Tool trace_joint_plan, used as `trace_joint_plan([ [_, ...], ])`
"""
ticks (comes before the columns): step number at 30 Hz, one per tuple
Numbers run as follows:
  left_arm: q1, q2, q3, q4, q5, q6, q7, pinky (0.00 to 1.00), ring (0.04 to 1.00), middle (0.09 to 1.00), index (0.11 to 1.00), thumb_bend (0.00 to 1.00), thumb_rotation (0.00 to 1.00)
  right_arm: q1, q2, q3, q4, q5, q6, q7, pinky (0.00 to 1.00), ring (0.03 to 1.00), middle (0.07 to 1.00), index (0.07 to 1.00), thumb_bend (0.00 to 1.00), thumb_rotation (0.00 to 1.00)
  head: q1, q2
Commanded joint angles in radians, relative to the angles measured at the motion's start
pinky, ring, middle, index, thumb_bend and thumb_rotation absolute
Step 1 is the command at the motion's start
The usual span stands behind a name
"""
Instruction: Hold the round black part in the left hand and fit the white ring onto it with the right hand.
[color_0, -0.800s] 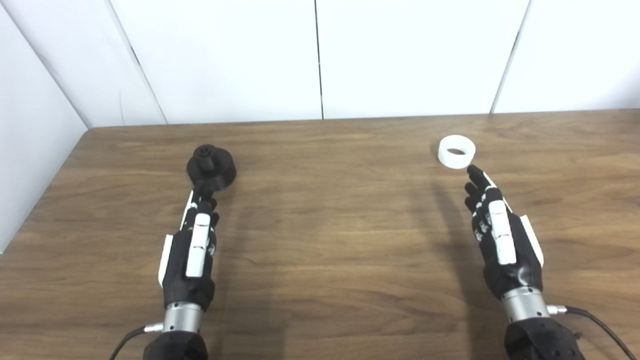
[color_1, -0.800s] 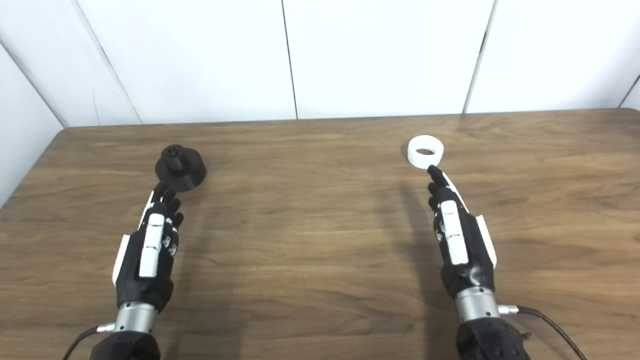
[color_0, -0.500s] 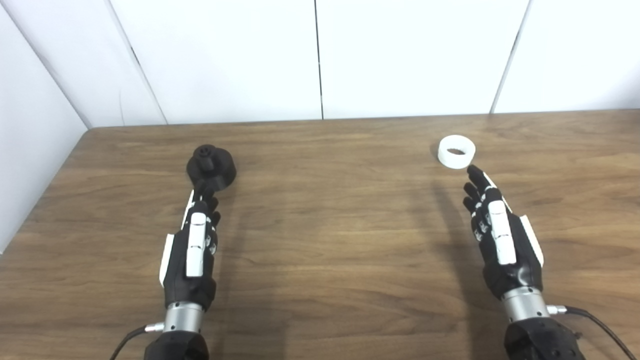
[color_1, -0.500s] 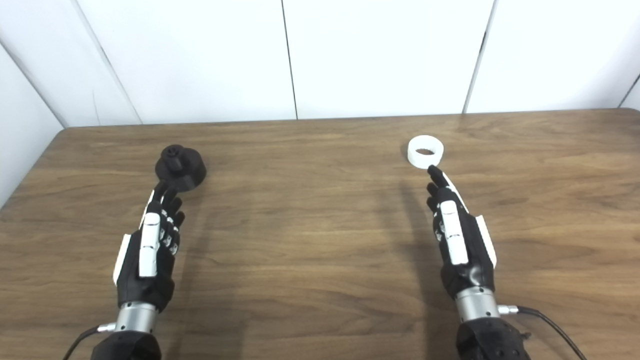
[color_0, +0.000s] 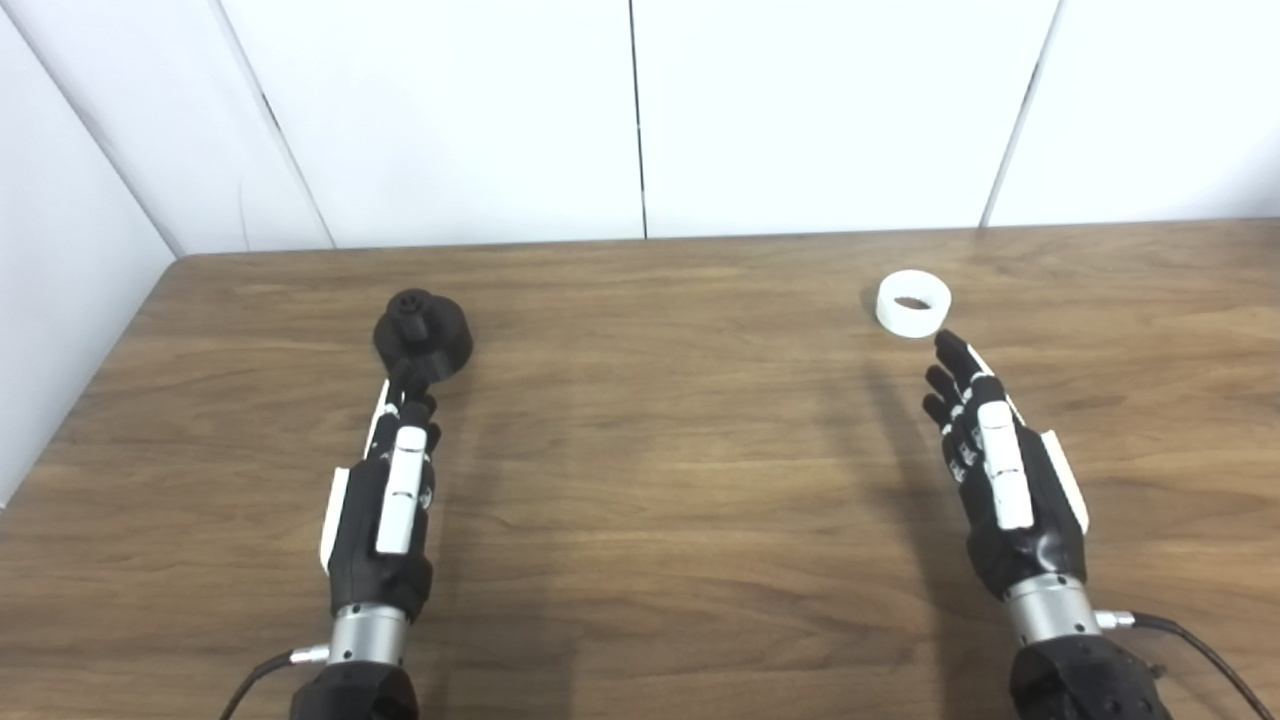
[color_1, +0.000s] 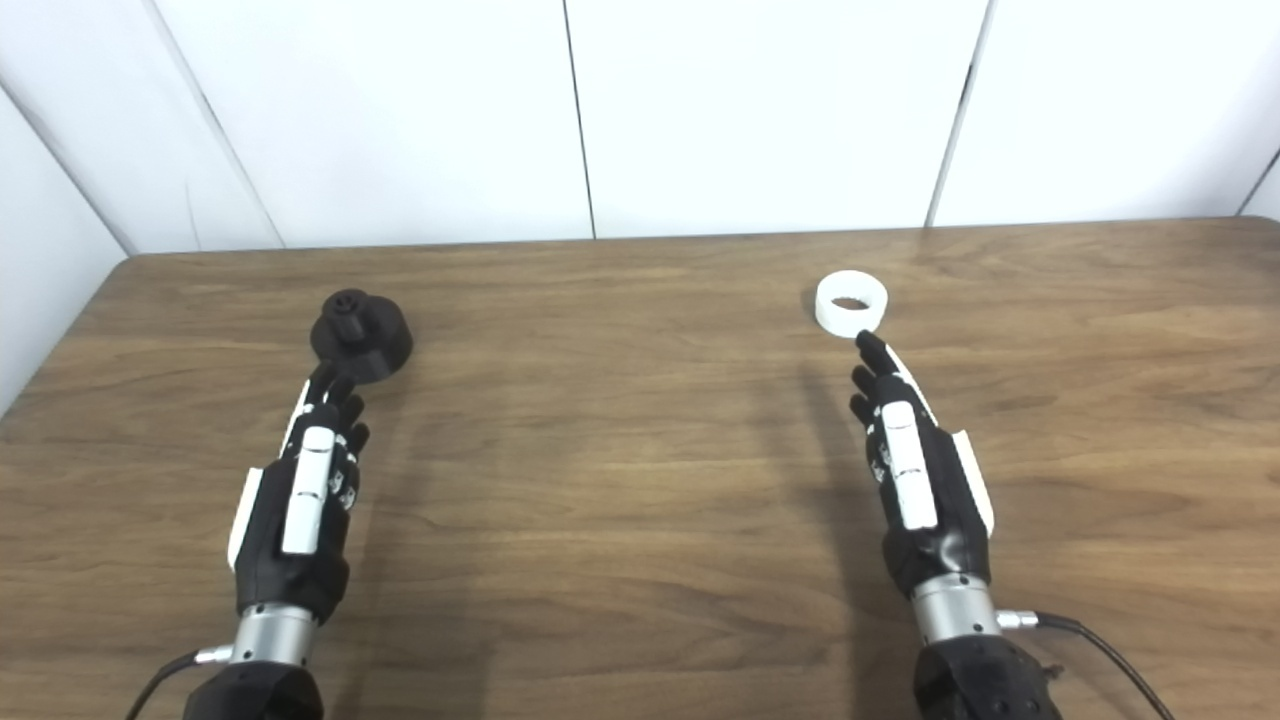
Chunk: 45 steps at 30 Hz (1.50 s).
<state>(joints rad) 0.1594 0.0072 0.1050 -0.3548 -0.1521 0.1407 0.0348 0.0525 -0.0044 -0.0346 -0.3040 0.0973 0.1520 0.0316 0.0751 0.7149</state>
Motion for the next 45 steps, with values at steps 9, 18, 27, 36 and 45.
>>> trace_joint_plan([
  [9,0.029,0.03,0.056,-0.054,-0.018,0.027,-0.008,1.0,1.0,1.0,0.989,0.59,0.53,0.041,-0.01,0.001,-0.013,0.018,-0.029,0.019,0.98,0.974,0.975,0.92,0.53,0.9,0.018,-0.008],
  [18,-0.055,0.105,0.099,-0.021,-0.012,0.059,-0.03,1.0,1.0,1.0,0.996,0.59,0.53,0.038,0.009,0.004,0.006,0.017,-0.041,0.013,0.96,0.959,0.967,0.918,0.51,0.88,0.02,-0.02],
  [27,-0.134,0.264,0.076,0.054,0.072,0.085,-0.081,1.0,1.0,1.0,1.0,0.58,0.54,0.032,0.014,0.008,0.03,0.013,-0.071,0.012,0.95,0.954,0.961,0.915,0.51,0.88,0.022,-0.031],
  [36,-0.215,0.354,0.066,0.113,0.185,0.146,-0.074,0.98,0.994,1.0,1.0,0.68,0.49,0.039,0.013,0.01,0.024,0.009,-0.073,0.01,0.96,0.957,0.959,0.918,0.5,0.89,0.017,-0.035],
  [45,-0.264,0.391,0.058,0.189,0.214,0.122,-0.098,0.94,0.972,1.0,1.0,0.7,0.44,0.042,0.013,0.009,0.024,0.009,-0.073,0.008,0.96,0.948,0.948,0.914,0.51,0.9,0.016,-0.036],
])
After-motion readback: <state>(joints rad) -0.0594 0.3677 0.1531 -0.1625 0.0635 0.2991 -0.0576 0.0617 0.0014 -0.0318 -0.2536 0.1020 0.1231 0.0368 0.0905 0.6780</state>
